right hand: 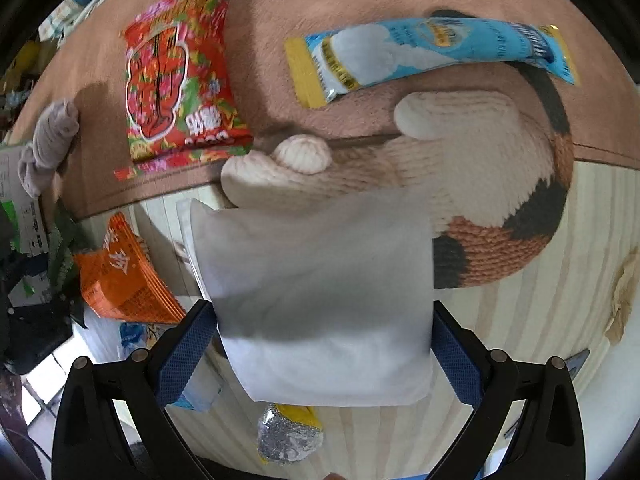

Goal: Organize soft objects
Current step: 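Grasp the green snack bag with the left tool while the right tool grasps the white tissue pack, then carry both packs into the cardboard box and open both tools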

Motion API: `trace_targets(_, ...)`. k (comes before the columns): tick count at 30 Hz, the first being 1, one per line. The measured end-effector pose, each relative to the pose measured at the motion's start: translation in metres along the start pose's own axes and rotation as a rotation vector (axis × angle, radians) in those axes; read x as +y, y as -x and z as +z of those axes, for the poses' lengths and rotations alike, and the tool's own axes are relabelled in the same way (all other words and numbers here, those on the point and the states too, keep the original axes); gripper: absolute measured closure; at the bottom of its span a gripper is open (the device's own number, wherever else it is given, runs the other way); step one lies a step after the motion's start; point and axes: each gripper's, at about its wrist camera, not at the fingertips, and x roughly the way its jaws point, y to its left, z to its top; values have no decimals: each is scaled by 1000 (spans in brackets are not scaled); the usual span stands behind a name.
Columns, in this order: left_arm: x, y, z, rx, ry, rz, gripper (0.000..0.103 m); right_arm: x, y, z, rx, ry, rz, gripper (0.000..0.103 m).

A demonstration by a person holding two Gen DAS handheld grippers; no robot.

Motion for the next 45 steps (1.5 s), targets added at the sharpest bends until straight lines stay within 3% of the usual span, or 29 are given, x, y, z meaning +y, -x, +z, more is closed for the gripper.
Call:
trace_targets(6,3,18,-18,-60,78,-21,72,7,-21,5,-21,-1,-17,2)
trace_targets(11,11,57,-45,-162,140,-63,73,16,-22,-5,-82,-64,-32,23)
trace_targets(14,18,80,-67,-219,174,-92,74,9,-17,-12,-118,-120,-17,28)
trace_targets(18,39,111,-101,-281,213,-134,74,2,-4,-29,-148,-180,74,29)
trace_targets(21,59,140,-112,-323,248,-132,74,18,23,-48,-187,-169,157,29)
trace_targets(26,109,142,-118,-327,353,-157,74,103,69,-67,-269,-76,233,29)
trace_targets(31,191,125,-165,-286,487,-163,74,218,102,-72,-288,38,342,29)
trace_targets(36,261,97,-184,-244,568,-213,74,332,108,-63,-302,105,345,29)
trace_targets(40,314,71,-180,-205,613,-304,74,401,99,-52,-277,134,303,29)
trace_targets(45,347,40,-146,-153,587,-343,73,442,67,-21,-241,131,243,29)
